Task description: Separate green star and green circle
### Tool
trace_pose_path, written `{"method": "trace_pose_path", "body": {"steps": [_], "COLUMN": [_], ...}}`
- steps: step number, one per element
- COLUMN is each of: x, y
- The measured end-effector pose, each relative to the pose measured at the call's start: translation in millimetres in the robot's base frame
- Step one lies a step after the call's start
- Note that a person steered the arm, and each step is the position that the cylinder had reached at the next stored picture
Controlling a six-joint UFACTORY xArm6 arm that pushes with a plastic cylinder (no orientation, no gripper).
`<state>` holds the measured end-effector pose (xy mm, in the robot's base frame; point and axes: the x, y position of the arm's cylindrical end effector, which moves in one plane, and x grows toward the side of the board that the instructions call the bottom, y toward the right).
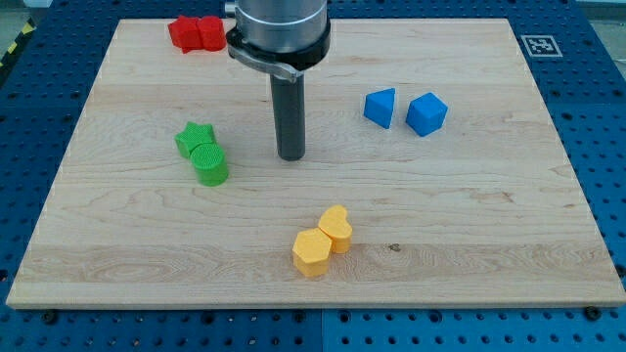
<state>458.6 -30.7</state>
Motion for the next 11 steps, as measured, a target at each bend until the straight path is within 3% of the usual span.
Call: {"method": "trace_pose_path", "body": {"steps": [2,3,4,7,9,11], "x": [49,49,49,46,17,12], "y": [-10,-14,-57,-63,-65,-104]}}
